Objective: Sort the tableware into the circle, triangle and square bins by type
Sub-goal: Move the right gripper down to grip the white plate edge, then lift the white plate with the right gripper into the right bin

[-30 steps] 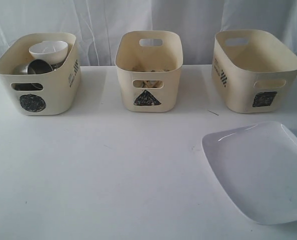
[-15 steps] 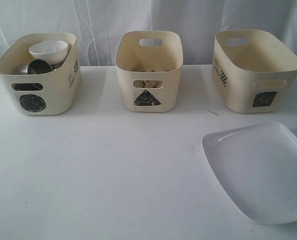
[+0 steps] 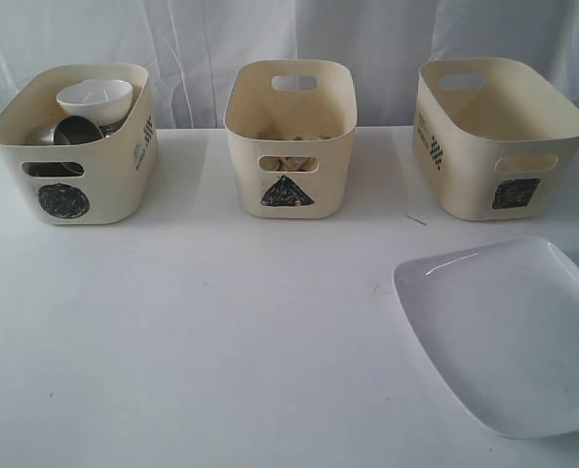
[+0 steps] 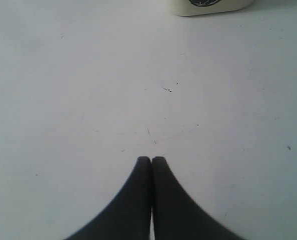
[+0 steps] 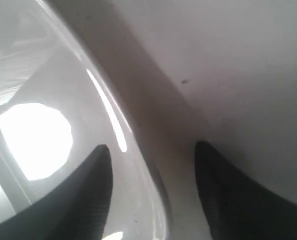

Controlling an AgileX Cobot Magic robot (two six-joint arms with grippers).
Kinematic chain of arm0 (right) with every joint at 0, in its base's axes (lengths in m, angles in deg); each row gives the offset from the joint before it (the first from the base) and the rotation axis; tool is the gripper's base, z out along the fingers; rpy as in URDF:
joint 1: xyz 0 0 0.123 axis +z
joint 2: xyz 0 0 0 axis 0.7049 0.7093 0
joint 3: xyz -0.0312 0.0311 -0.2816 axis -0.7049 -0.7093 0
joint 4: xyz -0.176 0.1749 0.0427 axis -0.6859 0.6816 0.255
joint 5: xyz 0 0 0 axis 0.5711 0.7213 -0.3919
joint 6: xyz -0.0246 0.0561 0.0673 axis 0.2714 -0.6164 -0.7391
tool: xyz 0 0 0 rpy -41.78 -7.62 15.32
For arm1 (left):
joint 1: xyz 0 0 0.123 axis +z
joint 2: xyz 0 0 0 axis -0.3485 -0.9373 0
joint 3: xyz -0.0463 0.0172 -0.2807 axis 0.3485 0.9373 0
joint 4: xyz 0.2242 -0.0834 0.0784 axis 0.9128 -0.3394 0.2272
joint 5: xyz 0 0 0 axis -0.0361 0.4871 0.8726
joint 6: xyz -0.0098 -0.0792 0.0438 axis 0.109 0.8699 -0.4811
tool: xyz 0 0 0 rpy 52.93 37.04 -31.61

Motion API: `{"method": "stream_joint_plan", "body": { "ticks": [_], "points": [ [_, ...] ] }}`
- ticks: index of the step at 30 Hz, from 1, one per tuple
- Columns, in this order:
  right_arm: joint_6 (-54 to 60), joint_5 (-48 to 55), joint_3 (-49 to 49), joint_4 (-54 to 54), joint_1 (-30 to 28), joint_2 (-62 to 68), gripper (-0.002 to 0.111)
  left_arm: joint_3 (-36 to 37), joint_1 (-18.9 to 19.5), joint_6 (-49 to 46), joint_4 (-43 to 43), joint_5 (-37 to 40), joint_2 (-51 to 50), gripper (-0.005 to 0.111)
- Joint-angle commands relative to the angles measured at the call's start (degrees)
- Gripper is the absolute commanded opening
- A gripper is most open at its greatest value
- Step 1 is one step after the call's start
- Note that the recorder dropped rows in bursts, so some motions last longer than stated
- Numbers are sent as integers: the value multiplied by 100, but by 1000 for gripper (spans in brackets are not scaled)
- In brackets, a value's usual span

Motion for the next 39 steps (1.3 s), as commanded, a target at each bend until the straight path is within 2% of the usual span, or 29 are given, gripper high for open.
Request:
{"method": "stream_joint_plan", "body": {
  "ticks": [1,15,18,19,21,22,26,33,39],
  "points": [
    [562,-31,-50,249,-27,265,47,28,-53,5,-41,-8,16,0],
    [853,-143,-669,115,-27,486,47,28,-53,5,-41,-8,16,0],
    [834,-679,-876,-138,-27,486,47,28,-53,5,-41,-8,16,0],
    [775,-819,-927,-237,-27,486,46,28,-53,5,-41,-8,16,0],
    [655,-1001,-1032,-411,-27,486,34,28,-53,5,-41,-8,16,0],
    [655,-1025,-1027,-411,-27,486,24,28,-53,5,-41,-8,16,0],
    [874,-827,-961,139,-27,486,6,28,-53,5,-41,-8,16,0],
    [1590,836,-563,1537,-27,462,0,28,-53,5,-41,-8,16,0],
    [1481,1323,-563,1880,-27,316,0,28,-53,5,-41,-8,16,0]
  ]
}}
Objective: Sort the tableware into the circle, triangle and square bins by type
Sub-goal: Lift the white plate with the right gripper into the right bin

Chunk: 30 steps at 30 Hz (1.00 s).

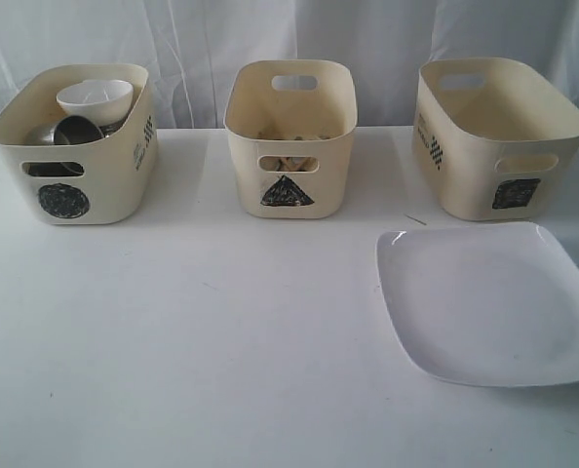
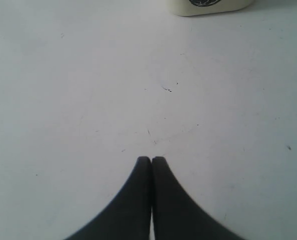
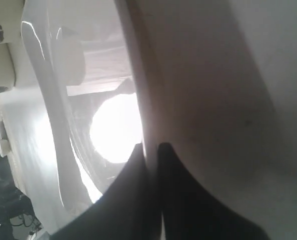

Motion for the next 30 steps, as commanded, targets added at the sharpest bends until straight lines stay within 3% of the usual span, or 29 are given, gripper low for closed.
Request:
{"method": "stream_joint_plan", "body": {
  "ticks": [1,6,13,17,27,30],
  "points": [
    [-78,506,32,343,-9,-216,0,28,-53,5,-41,-8,16,0],
    [-305,506,32,343,124,-764,0,28,-53,5,-41,-8,16,0],
    [-873,506,32,-84,803,-1953,0,28,-53,5,-41,-8,16,0],
    [-1065,506,159,351,947,-2458,0,28,-53,5,-41,-8,16,0],
    [-1593,506,1928,1991,946,-2433,0,28,-53,5,-41,-8,16,0],
    [-1711,-181,2583,2465,946,-2262,0,28,-53,5,-41,-8,16,0]
  ]
}}
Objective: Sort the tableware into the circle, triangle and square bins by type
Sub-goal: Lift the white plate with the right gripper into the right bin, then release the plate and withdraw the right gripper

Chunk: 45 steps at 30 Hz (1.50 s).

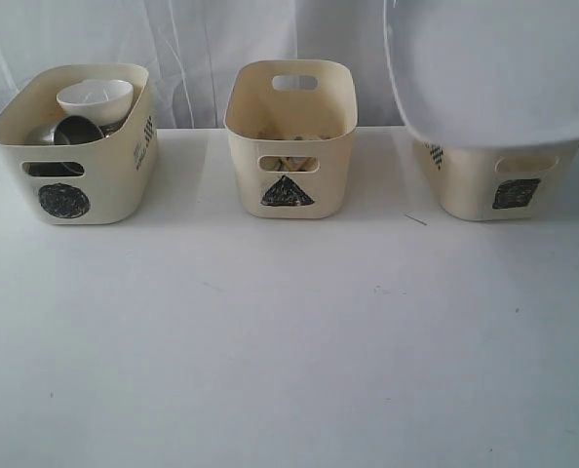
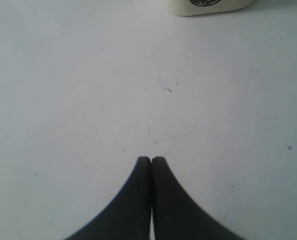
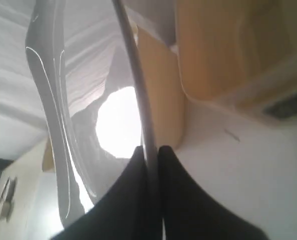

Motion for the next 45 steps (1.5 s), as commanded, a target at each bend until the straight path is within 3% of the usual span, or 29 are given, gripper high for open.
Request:
{"method": "stream_joint_plan", "body": {
  "ticks": [1,9,17,23,32,40,45],
  "points": [
    [-237,-703,987,973,27,245,0,28,-53,5,-41,-8,16,0],
    [-66,-2438,1845,863,355,824,0,28,-53,5,-41,-8,16,0],
    [1096,-4340,1869,730,1257,1213,0,28,-53,5,-41,-8,16,0],
    [1371,-5257,1869,-279,1729,1506,0,28,-53,5,-41,-8,16,0],
    [1371,-5485,1869,-705,1967,1613,1,28,-53,5,-41,-8,16,0],
    [1315,-5179,1869,-720,1967,1622,34,28,-53,5,-41,-8,16,0],
    [1310,-4555,1925,-720,1967,1194,34,28,-53,5,-41,-8,16,0]
  ]
}}
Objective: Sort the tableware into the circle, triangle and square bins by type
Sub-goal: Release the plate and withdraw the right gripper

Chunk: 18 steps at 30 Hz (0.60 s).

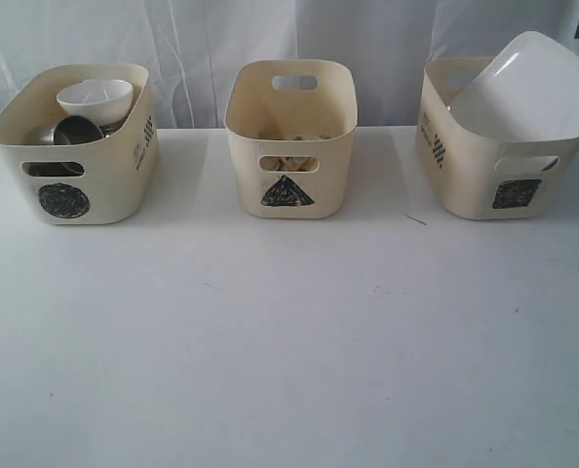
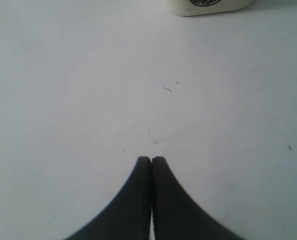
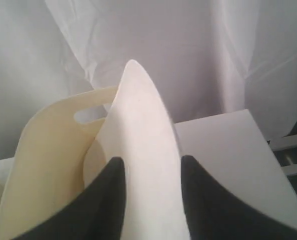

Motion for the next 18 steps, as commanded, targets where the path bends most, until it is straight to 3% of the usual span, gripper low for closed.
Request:
{"method": "stream_joint_plan", "body": {
  "ticks": [1,4,5,6,11,13,15,18],
  "points": [
    [-26,689,116,34,32,-525,31,28,-53,5,-41,-8,16,0],
    [-38,1348,181,-111,80,-994,12,28,-53,5,-41,-8,16,0],
    [-165,1562,181,-302,132,-1189,-1,28,-53,5,-41,-8,16,0],
    [-512,1561,169,-601,175,-1305,0,28,-53,5,-41,-8,16,0],
    [-5738,523,-298,-3651,471,-1753,0,28,-53,5,-41,-8,16,0],
    [-7029,124,-547,-3761,526,-1889,0,28,-53,5,-41,-8,16,0],
    [-7357,-165,-775,-3723,554,-2097,0,28,-53,5,-41,-8,16,0],
    [-6103,-767,-1252,-3736,760,-2658,0,28,-53,5,-41,-8,16,0]
  ]
}}
